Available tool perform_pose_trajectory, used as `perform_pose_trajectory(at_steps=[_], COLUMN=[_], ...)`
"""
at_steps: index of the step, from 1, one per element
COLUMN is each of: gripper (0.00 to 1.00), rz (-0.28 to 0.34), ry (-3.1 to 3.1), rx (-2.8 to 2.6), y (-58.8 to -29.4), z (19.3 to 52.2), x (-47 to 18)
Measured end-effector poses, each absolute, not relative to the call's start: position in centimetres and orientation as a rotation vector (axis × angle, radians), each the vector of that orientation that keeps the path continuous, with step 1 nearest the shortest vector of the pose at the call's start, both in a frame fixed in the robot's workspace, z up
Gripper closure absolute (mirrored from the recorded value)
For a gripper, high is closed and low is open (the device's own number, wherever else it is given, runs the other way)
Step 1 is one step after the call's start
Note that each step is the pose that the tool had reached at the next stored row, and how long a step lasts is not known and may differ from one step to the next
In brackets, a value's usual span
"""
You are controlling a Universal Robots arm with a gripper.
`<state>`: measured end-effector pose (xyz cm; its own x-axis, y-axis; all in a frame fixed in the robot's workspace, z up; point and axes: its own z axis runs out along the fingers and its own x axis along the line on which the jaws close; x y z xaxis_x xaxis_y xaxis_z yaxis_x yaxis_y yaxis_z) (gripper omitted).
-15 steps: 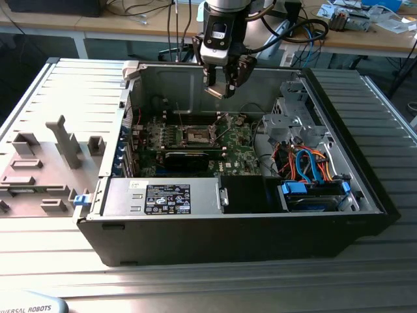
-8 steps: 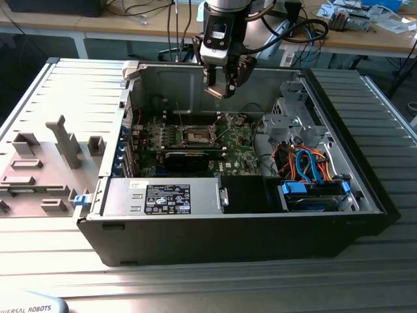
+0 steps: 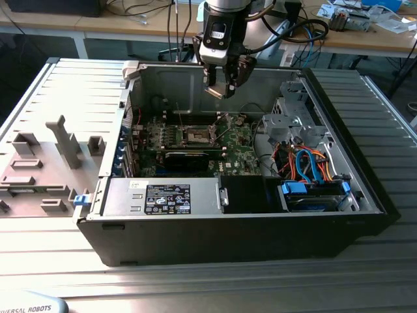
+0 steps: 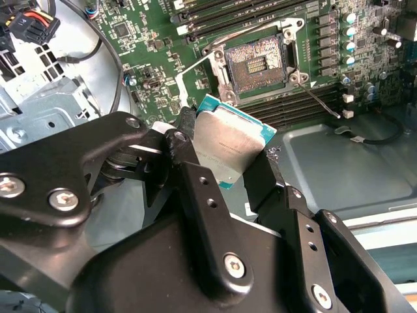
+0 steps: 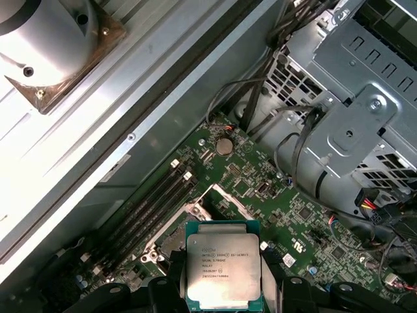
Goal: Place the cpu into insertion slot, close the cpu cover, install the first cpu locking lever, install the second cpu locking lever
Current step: 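Place the cpu into insertion slot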
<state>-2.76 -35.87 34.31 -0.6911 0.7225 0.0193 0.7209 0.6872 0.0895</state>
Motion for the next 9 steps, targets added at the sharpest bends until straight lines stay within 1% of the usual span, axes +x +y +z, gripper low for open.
perform_pose_trajectory(at_steps=[9], gripper=[0.46], rz=[0.14], ry=[2.865], rx=[1.236], y=[-35.87], z=[34.31], x=[-2.76])
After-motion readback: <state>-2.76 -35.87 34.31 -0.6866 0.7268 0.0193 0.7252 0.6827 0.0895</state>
